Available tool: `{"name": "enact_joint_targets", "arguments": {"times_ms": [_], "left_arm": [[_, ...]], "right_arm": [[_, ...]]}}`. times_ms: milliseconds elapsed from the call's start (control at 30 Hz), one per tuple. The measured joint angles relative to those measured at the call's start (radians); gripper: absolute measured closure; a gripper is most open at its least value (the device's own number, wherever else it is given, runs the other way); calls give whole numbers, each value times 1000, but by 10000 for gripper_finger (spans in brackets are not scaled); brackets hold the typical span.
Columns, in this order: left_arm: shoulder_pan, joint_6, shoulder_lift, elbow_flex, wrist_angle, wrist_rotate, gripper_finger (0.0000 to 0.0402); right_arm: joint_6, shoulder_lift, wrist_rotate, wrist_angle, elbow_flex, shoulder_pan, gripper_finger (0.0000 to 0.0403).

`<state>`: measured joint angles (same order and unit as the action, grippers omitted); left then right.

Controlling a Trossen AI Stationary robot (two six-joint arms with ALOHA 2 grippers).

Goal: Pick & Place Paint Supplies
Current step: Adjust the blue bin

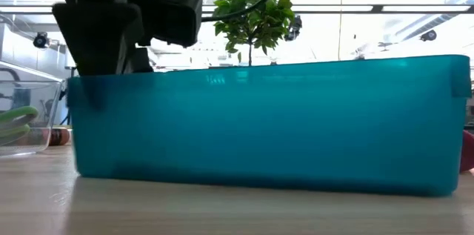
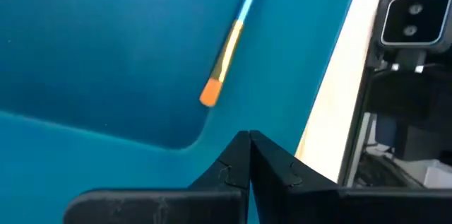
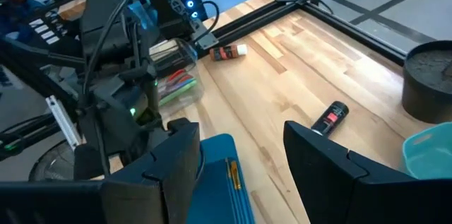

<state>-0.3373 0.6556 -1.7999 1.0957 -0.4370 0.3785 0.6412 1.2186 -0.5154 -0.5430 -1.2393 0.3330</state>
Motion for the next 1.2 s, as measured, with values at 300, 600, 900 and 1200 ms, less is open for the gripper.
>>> {"name": "enact_joint_targets", "arguments": {"times_ms": [300, 600, 900, 1200], "left_arm": [[-85, 229, -2, 0, 202, -19, 392], [-61, 322, -5, 10, 330, -137, 392], [111, 185, -19, 69, 303, -148, 392], [184, 18, -246, 369, 129, -97, 392]], "right_arm": [[-4, 0, 0, 0, 2, 36, 199], [-30, 0, 23, 0, 2, 44, 199], [-54, 0, 22, 0, 2, 47, 199], [-57, 0, 19, -1, 2, 47, 199]]}}
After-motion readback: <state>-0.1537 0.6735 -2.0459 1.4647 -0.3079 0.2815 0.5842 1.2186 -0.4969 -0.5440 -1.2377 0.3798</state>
